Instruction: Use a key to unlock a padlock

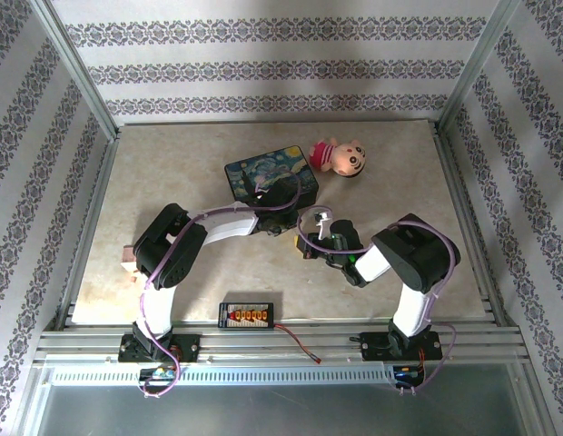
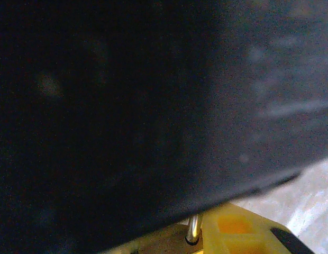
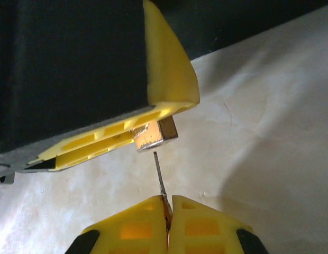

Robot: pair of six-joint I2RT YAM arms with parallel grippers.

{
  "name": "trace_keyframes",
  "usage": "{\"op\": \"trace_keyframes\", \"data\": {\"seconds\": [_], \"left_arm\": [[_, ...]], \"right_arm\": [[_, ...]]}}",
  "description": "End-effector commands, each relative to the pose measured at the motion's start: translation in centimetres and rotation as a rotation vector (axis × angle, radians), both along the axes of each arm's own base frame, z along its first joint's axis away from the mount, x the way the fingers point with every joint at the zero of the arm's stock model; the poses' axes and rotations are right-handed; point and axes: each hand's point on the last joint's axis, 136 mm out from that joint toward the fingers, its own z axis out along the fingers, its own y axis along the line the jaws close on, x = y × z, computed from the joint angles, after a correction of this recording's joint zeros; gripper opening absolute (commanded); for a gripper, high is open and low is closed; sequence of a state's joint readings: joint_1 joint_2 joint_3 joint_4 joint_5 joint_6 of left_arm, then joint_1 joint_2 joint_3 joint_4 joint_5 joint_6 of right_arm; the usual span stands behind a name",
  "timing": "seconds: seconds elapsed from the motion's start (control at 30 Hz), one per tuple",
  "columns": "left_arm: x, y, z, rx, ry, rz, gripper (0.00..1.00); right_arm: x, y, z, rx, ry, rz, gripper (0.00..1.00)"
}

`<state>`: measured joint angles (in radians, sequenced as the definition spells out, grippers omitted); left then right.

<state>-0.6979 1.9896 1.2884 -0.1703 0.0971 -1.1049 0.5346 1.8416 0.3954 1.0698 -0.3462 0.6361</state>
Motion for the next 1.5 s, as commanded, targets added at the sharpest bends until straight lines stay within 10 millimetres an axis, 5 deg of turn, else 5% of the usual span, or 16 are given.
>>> {"op": "trace_keyframes", "data": {"seconds": [0.0,0.87,1.47], "left_arm": [[-0.1,-1.0,1.9,-0.081,-0.013,-0.009,0.14],[-0.8,-1.4,1.3,-0.104,0.02,-0.034,0.13],[-1.1,-2.3,1.1,-0.156,0.045,-0.046,0.12]], "right_arm": [[0.8,0.5,0.6,0.041,-0.021,-0.009,0.0],[2.2,-0.7,-0.1,0.153,0.005,-0.089,0.0],[2.2,0.6,0.6,0.212,0.028,-0.047,0.0]]}}
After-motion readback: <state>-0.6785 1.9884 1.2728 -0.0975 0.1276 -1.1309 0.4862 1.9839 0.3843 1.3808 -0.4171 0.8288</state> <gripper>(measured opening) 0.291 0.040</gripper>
